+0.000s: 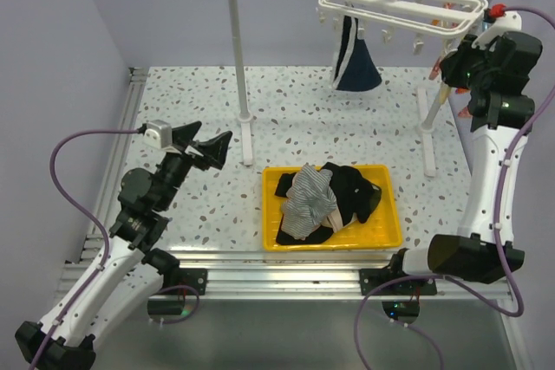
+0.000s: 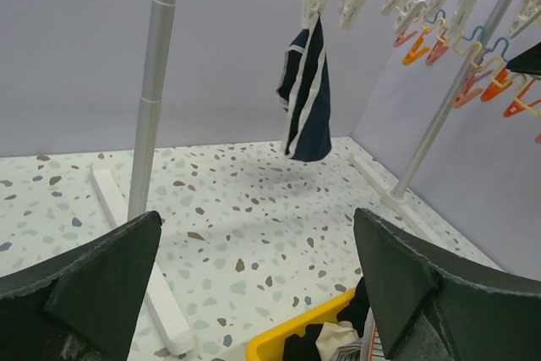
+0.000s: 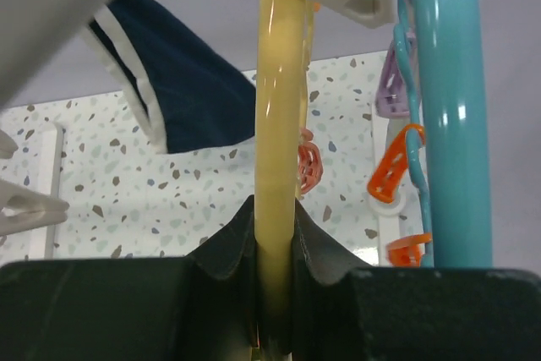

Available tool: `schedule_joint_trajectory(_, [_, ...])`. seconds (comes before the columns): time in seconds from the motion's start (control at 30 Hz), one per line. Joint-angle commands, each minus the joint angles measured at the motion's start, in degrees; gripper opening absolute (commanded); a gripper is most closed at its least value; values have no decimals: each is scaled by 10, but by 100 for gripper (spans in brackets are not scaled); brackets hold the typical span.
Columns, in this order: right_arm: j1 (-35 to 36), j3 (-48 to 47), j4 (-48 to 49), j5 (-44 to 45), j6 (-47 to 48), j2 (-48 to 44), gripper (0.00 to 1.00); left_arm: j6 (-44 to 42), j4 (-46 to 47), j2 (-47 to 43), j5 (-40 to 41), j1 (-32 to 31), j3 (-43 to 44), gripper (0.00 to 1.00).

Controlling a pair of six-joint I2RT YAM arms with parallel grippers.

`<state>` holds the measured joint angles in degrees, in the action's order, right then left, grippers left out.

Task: Remove the underwear clipped to the hanger
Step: Adjust the hanger on the clothesline.

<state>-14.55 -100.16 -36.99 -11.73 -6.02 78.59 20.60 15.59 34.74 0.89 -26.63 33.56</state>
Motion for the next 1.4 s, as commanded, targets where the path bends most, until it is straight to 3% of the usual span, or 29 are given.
schedule_joint_trajectory(0.0, [-24,-11,55,-38,14,-7,0,11,16,-4,3,4,-5,100])
schedule_joint_trajectory(0.07, [-27,-3,57,-71,49,-17,20,13,16,-4,3,4,-5,100])
schedule_joint_trajectory(0.1, [-27,4,61,-108,57,-24,36,11,16,-3,3,4,-5,100])
schedule_joint_trajectory(0.2, [-27,43,82,-164,112,-69,60,11,19,-1,5,4,-4,100])
schedule_joint_trajectory(0.3, [-27,61,77,-154,130,-100,70,9,22,1,6,4,-4,100])
schedule_joint_trajectory(0.63, [-27,44,18,-111,167,-162,85,-4,29,16,4,4,4,100])
schedule_joint_trajectory(0.87, [-27,-16,-39,-212,231,-173,88,-14,24,18,1,4,6,100])
schedule_joint_trajectory(1.0, [-27,-41,-65,-327,268,-172,86,-22,22,16,0,4,6,100])
schedule_joint_trajectory(1.07, [-27,-45,-43,-358,224,-167,84,-26,19,15,1,4,6,100])
schedule_joint_trajectory(1.23, [-25,-157,-67,-381,134,-80,78,-30,19,14,-1,4,7,100])
schedule_joint_trajectory(1.37, [6,-214,-80,-330,118,-37,77,-31,17,10,0,4,7,100])
